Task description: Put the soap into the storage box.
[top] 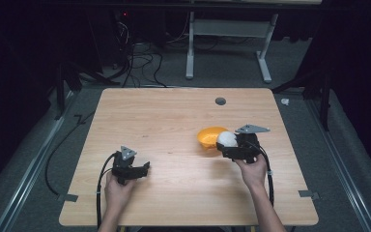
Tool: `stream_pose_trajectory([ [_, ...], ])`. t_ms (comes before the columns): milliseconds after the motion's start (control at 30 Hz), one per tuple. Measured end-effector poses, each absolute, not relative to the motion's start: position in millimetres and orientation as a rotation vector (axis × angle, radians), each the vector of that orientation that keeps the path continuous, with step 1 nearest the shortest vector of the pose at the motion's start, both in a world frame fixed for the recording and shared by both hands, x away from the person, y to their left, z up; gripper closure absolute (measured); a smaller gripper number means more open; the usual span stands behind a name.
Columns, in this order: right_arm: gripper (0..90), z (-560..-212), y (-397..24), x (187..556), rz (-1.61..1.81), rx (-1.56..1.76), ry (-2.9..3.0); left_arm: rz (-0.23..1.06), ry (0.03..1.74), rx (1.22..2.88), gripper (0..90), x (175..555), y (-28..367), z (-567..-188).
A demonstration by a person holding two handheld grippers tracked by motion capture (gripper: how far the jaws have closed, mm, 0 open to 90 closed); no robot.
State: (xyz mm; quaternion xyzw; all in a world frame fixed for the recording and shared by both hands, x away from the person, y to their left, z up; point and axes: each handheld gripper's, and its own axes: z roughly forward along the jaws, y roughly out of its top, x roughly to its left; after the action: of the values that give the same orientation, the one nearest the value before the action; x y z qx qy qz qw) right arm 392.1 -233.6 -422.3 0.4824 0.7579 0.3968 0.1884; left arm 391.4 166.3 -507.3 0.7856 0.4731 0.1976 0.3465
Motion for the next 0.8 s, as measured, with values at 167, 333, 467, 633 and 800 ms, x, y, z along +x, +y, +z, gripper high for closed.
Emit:
stream_pose_trajectory([
  [167,24.9,-421,-232,397,1.11,1.352,2.134,0.513,1.228,2.038,20.1,391,166,-507],
  [333,24.9,-422,-229,405,1.092,1.362,2.14,0.513,1.228,2.039,20.1,391,166,-507],
  [467,24.9,-423,-228,409,1.093,1.364,2.138,0.513,1.228,2.038,20.1,391,166,-507],
  [633,24.9,-424,-227,412,1.086,1.377,2.143,0.513,1.228,2.038,20.0,391,166,-507],
  [800,24.9,-421,-224,419,1.082,1.374,2.143,0.513,1.227,2.038,20.0,391,166,-507],
])
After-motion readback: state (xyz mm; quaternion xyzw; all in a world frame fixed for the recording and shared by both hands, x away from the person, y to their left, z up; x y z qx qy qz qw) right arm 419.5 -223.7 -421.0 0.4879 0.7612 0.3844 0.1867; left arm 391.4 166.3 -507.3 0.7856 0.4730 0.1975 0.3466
